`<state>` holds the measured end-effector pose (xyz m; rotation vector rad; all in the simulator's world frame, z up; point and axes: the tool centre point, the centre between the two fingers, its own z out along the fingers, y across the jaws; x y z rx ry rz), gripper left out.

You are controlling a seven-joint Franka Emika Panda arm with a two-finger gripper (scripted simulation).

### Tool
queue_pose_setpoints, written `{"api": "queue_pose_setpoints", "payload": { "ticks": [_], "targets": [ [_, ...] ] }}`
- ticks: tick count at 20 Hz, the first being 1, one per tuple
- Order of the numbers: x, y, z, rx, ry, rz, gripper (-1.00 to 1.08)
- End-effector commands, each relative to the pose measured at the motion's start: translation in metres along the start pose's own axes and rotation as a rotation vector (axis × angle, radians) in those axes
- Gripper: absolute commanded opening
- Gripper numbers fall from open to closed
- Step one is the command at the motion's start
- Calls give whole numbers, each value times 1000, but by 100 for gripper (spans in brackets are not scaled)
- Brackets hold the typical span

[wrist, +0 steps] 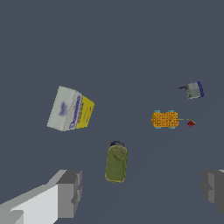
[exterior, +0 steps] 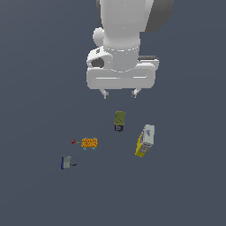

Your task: Pick up a designated object from a clutter of objects.

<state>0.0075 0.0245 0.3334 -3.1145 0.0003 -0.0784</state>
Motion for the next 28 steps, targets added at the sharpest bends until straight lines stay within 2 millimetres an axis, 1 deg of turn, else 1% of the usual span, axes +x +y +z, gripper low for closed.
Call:
{"api": "queue_pose_setpoints", "payload": {
  "ticks": [1, 11, 16, 22, 28],
  "targets": [
    [0, 0, 0, 0, 0, 0, 100],
    [11, 5, -6, 11, 19, -10, 100],
    [12, 2, -3, 9, 16, -3, 100],
    [20, -10, 11, 5, 8, 28, 100],
    [32, -34, 38, -4, -6, 84, 100]
  ]
}}
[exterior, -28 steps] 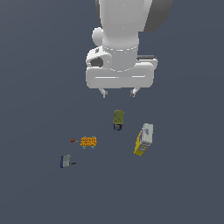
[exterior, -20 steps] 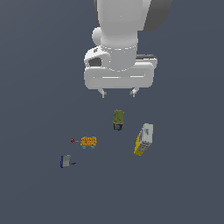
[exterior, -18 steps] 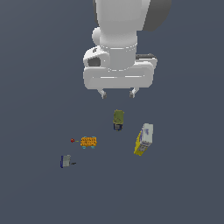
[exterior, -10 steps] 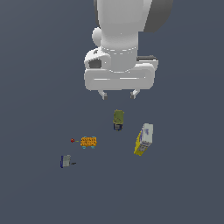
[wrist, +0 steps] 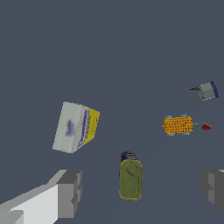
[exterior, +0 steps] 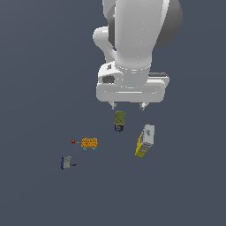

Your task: Pick up a designated object from a clutter of objects.

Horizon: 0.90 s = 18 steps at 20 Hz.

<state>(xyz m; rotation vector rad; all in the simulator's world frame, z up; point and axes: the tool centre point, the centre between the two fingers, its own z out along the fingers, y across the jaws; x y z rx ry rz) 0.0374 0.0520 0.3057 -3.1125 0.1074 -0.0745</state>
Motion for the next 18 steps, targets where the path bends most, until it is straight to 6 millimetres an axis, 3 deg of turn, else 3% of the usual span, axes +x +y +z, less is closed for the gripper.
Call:
{"api": "queue_pose_setpoints", "payload": {
  "ticks": [1, 10, 18],
  "targets": [
    [4, -12, 13, -4, -7, 27, 100],
    [17, -63, 70, -22, -31, 136, 100],
    [18, -90, 100, -31, -42, 191, 100]
  ]
}}
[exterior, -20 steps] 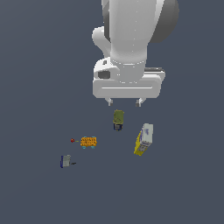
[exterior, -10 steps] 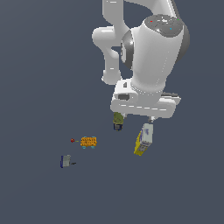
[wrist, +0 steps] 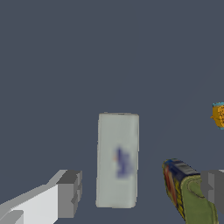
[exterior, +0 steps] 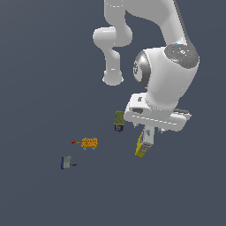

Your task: Pick up a designated object from a clutter of objects.

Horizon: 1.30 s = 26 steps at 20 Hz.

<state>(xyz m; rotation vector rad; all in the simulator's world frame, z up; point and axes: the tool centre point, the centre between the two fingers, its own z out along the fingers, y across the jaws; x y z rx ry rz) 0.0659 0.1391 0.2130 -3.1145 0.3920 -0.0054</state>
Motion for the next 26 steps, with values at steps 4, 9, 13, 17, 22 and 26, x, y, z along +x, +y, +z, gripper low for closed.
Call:
{"api": "queue_pose_setpoints", "payload": {
  "ticks": [4, 9, 13, 17, 22, 26],
  "targets": [
    [-1, -9, 10, -3, -3, 21, 100],
    [-1, -9, 12, -3, -4, 19, 100],
    [-1, -9, 23, -3, -3, 20, 100],
    [-2, -9, 44, -3, -3, 21, 100],
    [-2, -10, 59, -3, -3, 21, 100],
    [-1, -10, 61, -3, -3, 22, -100]
  ]
}}
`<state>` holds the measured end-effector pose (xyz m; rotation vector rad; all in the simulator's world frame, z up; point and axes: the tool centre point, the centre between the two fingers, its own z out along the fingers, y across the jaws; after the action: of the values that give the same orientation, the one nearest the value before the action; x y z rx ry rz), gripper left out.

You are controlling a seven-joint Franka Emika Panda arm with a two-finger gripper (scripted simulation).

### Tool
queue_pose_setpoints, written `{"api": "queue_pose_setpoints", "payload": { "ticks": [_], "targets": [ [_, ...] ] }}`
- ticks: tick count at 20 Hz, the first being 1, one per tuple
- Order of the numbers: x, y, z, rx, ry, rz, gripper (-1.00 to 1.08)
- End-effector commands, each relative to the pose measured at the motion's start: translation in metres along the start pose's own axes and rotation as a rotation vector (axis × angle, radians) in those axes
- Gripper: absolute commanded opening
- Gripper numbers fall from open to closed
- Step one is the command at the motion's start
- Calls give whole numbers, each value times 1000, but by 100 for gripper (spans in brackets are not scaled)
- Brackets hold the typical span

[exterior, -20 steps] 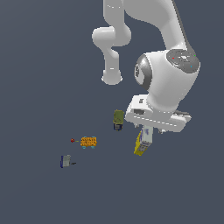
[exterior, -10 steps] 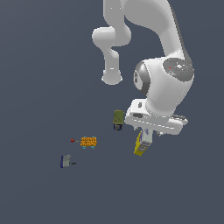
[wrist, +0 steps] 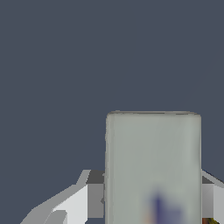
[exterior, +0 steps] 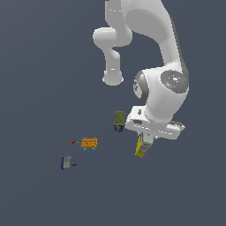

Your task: Pick up a designated object from a clutter of objects.

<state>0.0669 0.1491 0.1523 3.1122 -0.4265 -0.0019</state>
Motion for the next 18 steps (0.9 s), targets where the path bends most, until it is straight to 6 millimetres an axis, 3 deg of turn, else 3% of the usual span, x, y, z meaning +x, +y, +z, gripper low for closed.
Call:
{"api": "queue_pose_setpoints", "payload": {
  "ticks": [1, 12, 18],
  "targets": [
    [1, 0, 0, 1, 1, 0, -100],
    [1, 1, -1, 1, 1, 0, -100],
    [6, 19, -18, 1, 1, 0, -100]
  ]
}}
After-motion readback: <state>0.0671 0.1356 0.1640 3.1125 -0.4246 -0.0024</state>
